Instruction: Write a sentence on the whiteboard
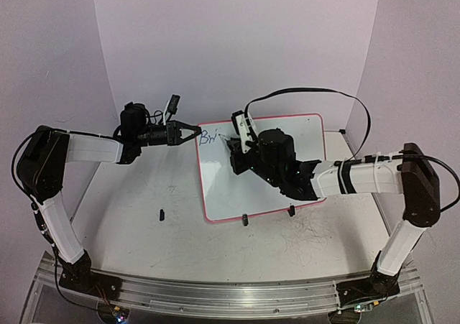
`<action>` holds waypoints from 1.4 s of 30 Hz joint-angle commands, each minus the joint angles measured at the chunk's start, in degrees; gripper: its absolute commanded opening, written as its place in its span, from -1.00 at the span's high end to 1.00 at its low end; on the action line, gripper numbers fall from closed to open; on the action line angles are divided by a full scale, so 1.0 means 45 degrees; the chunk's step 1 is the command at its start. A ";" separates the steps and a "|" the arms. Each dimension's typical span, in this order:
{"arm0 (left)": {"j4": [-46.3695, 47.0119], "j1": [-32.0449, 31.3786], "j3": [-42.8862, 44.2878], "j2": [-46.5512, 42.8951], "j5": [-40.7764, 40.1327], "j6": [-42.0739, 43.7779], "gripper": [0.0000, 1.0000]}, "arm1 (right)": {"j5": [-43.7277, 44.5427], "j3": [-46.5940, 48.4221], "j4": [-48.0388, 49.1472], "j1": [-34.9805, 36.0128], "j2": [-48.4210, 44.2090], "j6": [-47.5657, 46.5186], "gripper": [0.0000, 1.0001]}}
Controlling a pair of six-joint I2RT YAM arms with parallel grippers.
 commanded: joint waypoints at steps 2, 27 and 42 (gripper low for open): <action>0.0189 0.0048 -0.0040 -0.0131 0.0145 -0.0338 1.00 | -0.0255 0.0099 -0.0133 -0.0019 0.0028 0.0155 1.00; 0.0182 0.0005 -0.0040 -0.0115 0.0161 -0.0300 1.00 | 0.0520 -0.0598 -0.0401 -0.0032 -0.0662 0.0374 1.00; 0.0178 -0.0023 -0.0040 -0.0131 0.0176 -0.0300 1.00 | 0.1032 -0.0032 0.0033 -0.0072 -0.0079 0.0266 1.00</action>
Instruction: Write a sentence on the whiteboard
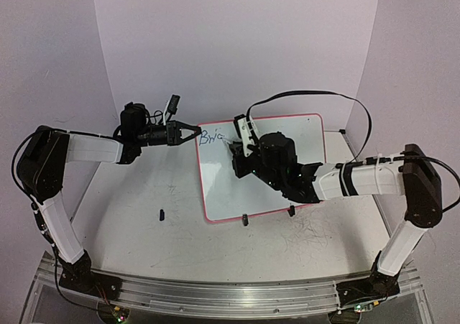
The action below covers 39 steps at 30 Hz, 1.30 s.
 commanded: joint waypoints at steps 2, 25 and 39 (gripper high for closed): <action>0.0209 -0.0013 -0.0038 -0.0138 0.0177 -0.0291 1.00 | 0.0791 0.0438 0.0131 -0.0094 0.0129 0.0054 1.00; 0.0215 -0.0003 -0.0028 -0.0112 0.0173 -0.0281 1.00 | 0.0339 -0.0405 -0.0179 0.0011 -0.0193 0.0668 1.00; 0.0204 -0.0052 -0.0031 -0.0112 0.0183 -0.0261 1.00 | 0.0211 -0.1198 -0.0424 0.0257 -0.0564 0.1176 1.00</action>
